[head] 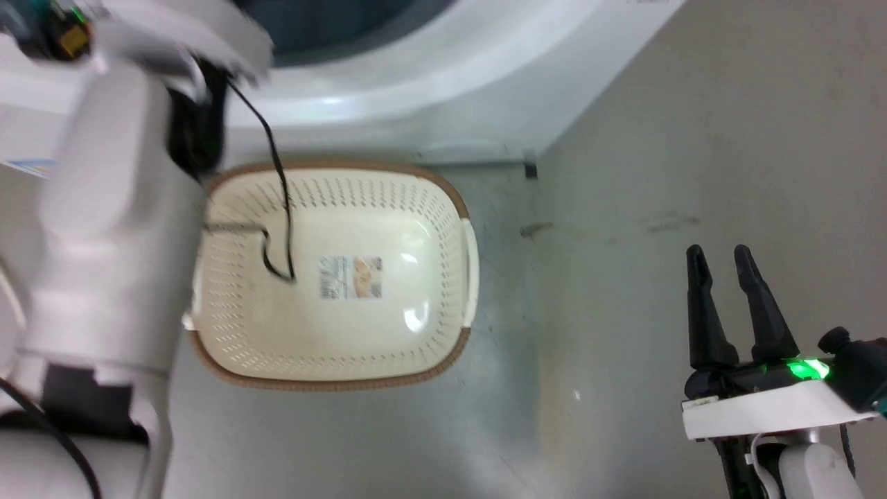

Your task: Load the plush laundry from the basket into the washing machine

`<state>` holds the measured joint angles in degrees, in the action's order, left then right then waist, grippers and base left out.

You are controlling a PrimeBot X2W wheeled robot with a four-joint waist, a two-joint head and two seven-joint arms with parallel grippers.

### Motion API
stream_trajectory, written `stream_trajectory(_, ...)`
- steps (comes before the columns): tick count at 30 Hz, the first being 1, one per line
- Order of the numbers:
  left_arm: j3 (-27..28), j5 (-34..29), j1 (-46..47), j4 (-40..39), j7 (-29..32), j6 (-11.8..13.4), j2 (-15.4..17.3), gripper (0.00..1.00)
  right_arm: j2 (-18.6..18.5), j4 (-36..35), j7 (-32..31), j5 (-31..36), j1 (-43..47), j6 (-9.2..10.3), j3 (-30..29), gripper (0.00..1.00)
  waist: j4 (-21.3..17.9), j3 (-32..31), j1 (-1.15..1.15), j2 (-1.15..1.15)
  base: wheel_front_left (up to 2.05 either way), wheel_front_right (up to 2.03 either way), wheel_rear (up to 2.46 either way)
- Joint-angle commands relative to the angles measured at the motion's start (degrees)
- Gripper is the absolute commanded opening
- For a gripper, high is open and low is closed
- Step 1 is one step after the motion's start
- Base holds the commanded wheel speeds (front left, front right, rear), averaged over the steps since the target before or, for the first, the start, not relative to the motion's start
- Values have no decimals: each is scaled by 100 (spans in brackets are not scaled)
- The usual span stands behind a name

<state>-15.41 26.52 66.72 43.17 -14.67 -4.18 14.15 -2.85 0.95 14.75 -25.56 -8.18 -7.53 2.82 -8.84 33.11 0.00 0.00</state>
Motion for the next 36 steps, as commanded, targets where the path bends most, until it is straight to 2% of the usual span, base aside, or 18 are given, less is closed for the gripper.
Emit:
stream_trajectory(1, 26, 6, -246, -94, -29, 8, -45, 100, -3, 36, 25, 106, -60, 4, -17, 100, 196, -328, 0, 0, 0, 0, 0)
stream_trajectory(13, 214, -169, -1928, -812, -32, 201, -331, 100, -3, 276, 25, 885, 340, 4, -36, 100, 588, -1558, 0, 0, 0, 0, 0)
stream_trajectory(22, 164, -262, -2983, -1025, -32, 291, -449, 100, -3, 499, 25, 1113, 730, 4, -58, 100, 866, -2418, 0, 0, 0, 0, 0)
stream_trajectory(36, 141, -166, -4605, -1620, 81, 432, -330, 100, -3, 674, 25, 1201, 1167, 4, -155, 100, 1093, -3236, 0, 0, 0, 0, 0)
